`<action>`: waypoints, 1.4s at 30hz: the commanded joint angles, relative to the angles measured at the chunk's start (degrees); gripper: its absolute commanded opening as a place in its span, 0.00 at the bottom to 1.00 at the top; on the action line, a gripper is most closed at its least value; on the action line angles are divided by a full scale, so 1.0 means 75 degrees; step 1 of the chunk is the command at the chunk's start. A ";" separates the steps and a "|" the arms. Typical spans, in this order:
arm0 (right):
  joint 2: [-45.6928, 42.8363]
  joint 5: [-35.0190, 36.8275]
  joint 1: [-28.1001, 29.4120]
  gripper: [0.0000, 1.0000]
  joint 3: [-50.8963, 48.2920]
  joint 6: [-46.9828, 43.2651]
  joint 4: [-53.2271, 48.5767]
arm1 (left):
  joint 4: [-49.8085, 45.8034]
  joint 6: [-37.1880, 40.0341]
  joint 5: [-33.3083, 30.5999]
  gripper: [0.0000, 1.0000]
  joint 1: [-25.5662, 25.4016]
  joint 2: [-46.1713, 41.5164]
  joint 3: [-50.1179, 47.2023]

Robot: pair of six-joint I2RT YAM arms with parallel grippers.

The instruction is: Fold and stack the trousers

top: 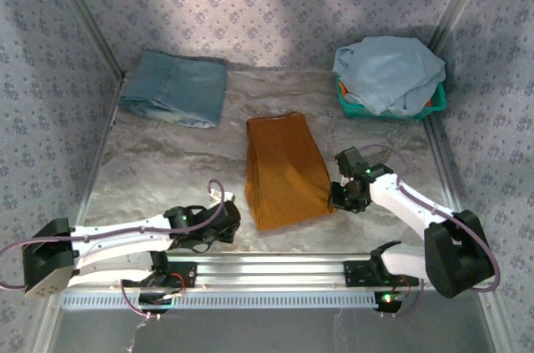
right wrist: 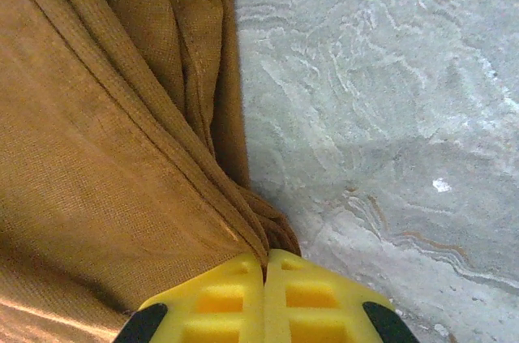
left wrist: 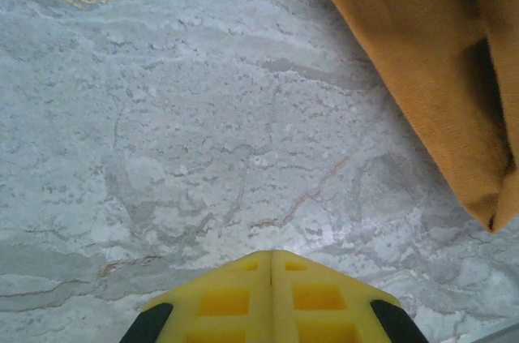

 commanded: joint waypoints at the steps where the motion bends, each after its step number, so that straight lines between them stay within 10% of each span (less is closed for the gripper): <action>1: -0.0072 -0.0195 0.0138 0.00 0.0187 -0.0121 -0.0225 | 0.0129 -0.0103 0.0220 0.00 0.0012 -0.0158 0.0038; 5: 0.0043 -0.0245 0.0336 0.00 0.0209 -0.0085 -0.0201 | 0.0633 0.0158 0.0327 0.08 -0.0430 0.0137 0.0744; 12: -0.0079 -0.0515 0.0365 0.30 0.0191 -0.0141 -0.0281 | 0.2008 0.0362 0.0376 0.62 -0.0587 0.1826 0.1387; 20: -0.0277 -0.0664 0.0408 0.36 -0.0102 -0.0201 -0.0318 | 0.1702 0.0014 0.0237 0.67 -0.0531 0.3205 0.1566; 26: -0.0028 -0.0651 0.0408 0.33 -0.0173 -0.0333 -0.0138 | 0.2326 0.0110 0.0300 0.32 -0.0489 0.3398 0.1253; 30: 0.0005 -0.0721 0.0396 0.11 -0.0221 -0.0362 -0.0084 | 0.2460 0.0119 0.0325 0.00 -0.0494 0.3545 0.1163; 42: -0.0437 0.0119 0.0026 0.00 -0.0151 -0.0191 -0.0506 | 0.1572 -0.0065 -0.0180 0.00 -0.0449 0.2777 0.0719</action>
